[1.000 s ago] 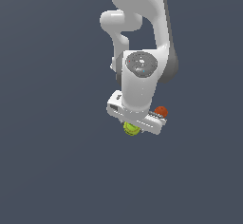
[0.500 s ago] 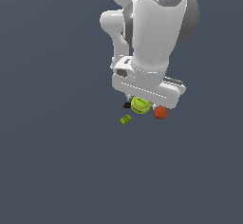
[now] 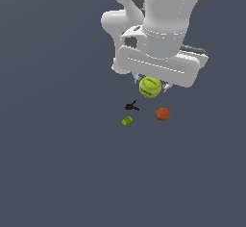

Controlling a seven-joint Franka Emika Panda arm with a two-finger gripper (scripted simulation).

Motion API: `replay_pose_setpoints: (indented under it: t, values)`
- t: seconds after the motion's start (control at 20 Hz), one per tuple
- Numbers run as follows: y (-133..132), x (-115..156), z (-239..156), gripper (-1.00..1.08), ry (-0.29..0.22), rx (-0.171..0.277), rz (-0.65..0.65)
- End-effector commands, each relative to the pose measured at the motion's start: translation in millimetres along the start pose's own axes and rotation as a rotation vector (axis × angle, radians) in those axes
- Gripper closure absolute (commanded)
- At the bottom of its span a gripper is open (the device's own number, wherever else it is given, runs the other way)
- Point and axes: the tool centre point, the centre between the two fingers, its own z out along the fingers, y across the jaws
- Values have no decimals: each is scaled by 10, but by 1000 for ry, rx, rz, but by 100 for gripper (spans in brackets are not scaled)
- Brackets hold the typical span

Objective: Pick up a designated object from a clutter of objects.

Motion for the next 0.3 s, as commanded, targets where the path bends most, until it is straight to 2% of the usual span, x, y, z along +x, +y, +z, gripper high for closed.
replay_pose_setpoints:
  t: [0.0,0.25]
  values:
    - [-10,-28,-102,108,0,0,0]
    - [-22,-42,-169,108,0,1,0]
